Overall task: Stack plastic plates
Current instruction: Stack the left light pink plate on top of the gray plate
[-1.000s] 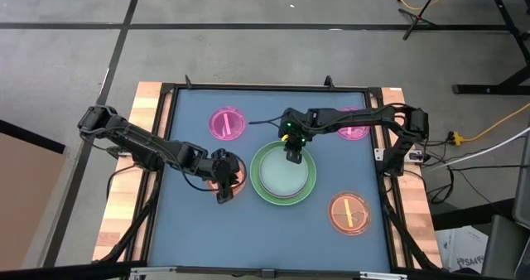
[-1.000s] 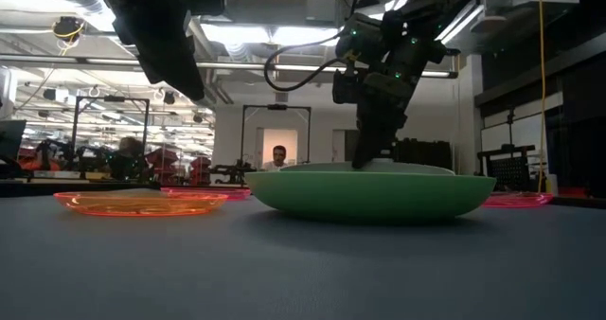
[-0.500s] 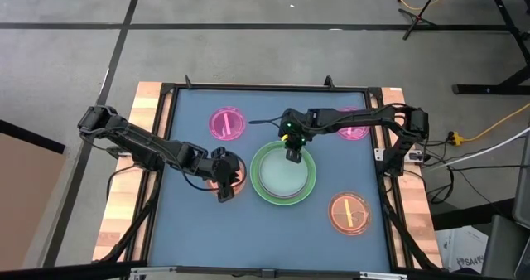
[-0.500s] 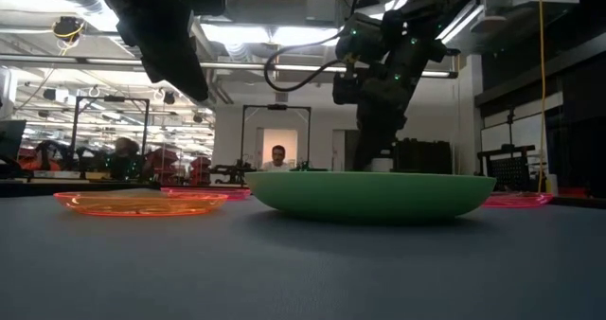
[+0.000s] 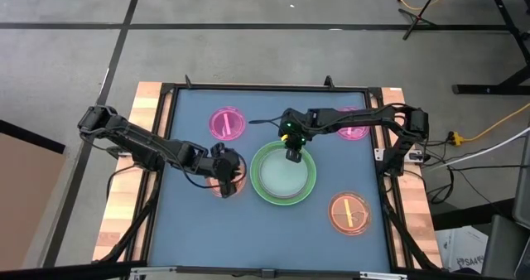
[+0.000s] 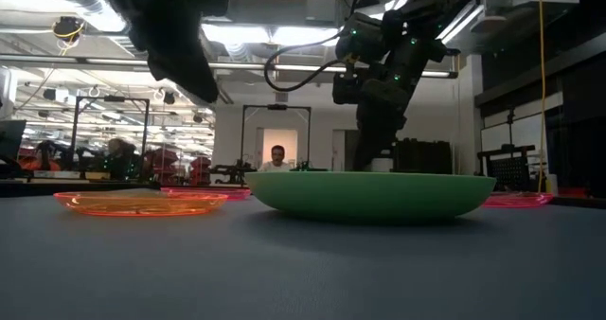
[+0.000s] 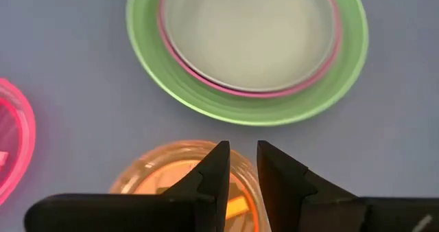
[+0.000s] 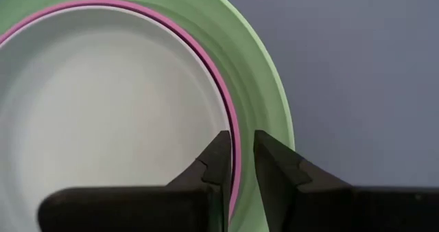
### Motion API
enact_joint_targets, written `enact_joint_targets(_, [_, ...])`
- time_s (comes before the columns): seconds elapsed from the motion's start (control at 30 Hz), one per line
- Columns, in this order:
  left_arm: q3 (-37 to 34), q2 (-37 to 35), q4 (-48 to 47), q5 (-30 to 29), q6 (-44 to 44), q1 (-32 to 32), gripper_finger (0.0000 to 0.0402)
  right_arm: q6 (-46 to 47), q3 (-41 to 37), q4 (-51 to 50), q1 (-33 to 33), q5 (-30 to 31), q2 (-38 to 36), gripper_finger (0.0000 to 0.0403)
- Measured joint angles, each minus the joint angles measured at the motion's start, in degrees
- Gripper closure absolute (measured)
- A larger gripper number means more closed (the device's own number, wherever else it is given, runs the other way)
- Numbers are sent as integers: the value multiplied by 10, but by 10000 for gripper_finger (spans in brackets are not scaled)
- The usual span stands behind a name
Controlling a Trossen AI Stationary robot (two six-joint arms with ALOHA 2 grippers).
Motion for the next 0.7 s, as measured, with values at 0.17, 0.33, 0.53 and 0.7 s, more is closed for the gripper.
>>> enact_joint_targets(0.17, [0, 0, 0, -4, 0, 33, 334, 0, 0, 0, 0, 0, 0, 347])
enact_joint_targets(0.33, [0, 0, 0, -5, 15, 76, 334, 1, 0, 0, 0, -1, 0, 347])
enact_joint_targets(0.53, [0, 0, 0, -5, 35, 119, 334, -1, 0, -6, 0, -1, -24, 347])
enact_joint_targets(0.7, [0, 0, 0, -5, 35, 148, 334, -15, 0, -12, 0, 0, -64, 347])
